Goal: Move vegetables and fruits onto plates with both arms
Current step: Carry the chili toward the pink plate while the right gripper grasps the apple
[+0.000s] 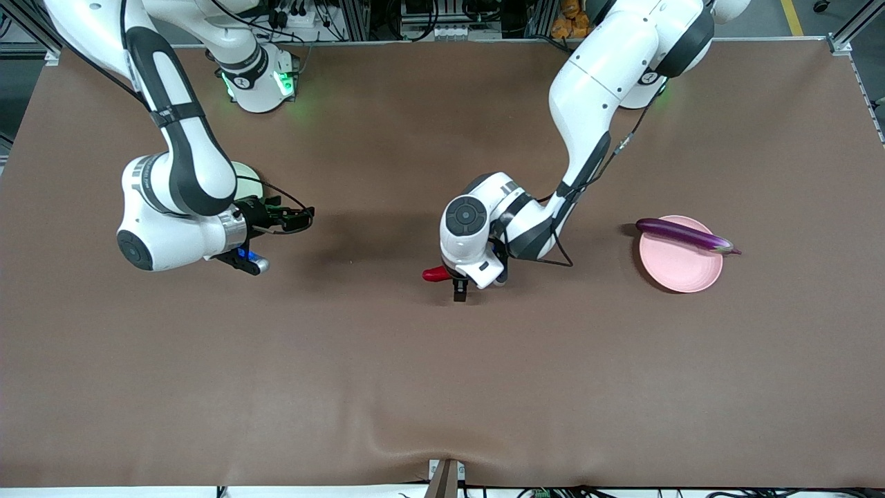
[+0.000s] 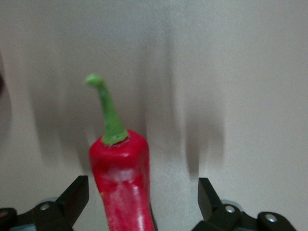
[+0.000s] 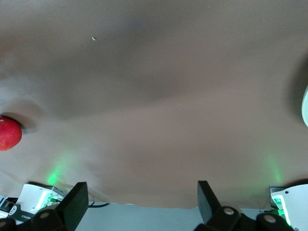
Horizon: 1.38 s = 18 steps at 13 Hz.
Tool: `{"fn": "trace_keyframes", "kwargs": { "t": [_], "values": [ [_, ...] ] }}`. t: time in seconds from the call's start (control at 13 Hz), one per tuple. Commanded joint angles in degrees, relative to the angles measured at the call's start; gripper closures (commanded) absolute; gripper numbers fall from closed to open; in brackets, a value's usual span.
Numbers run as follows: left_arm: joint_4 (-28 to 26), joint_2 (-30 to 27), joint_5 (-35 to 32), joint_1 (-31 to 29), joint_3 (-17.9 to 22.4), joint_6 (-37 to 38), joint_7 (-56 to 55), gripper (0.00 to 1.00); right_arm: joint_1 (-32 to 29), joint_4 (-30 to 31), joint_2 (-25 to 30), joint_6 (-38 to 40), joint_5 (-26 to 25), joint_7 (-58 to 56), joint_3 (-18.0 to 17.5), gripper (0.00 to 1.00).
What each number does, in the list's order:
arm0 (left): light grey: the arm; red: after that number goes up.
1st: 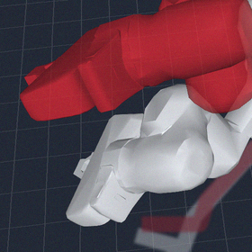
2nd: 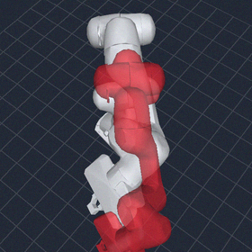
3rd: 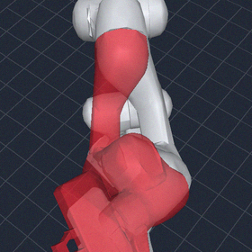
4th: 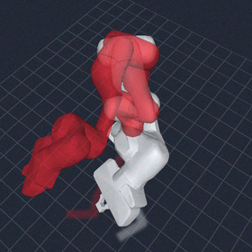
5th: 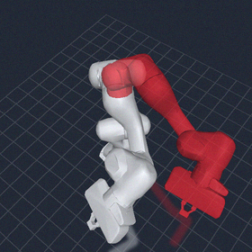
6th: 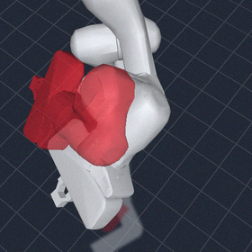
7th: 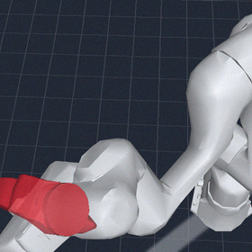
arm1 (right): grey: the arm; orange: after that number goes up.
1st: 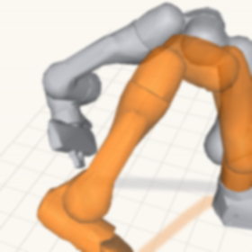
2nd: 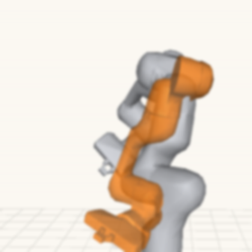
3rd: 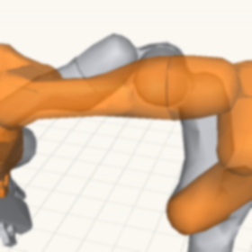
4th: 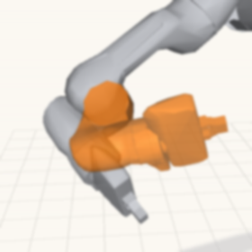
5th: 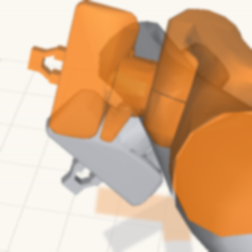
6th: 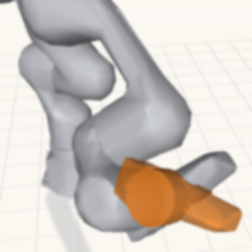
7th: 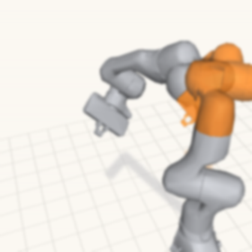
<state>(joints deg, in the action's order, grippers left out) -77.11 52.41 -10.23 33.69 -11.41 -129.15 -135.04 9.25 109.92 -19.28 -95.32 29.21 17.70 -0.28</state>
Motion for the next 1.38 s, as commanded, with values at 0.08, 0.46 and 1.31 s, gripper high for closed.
{"fn": "trace_keyframes", "kwargs": {
  "t": [0.08,0.46,1.31],
  "values": [
    [-0.06,-1.08,-0.15,0.23,0.16,2.06,-1.37,0.07,0.77,-0.68,0.04,0.66,2.07,1.37,0.46,0.00],
    [0.11,-2.48,-0.32,0.14,0.16,3.10,-1.72,1.00,1.56,-0.76,0.04,0.58,2.61,3.30,0.46,0.00],
    [1.43,-19.09,0.81,-17.04,3.41,12.60,17.22,1.00,18.32,-1.03,-0.57,-15.12,14.81,28.49,0.55,0.00]
  ]
}}
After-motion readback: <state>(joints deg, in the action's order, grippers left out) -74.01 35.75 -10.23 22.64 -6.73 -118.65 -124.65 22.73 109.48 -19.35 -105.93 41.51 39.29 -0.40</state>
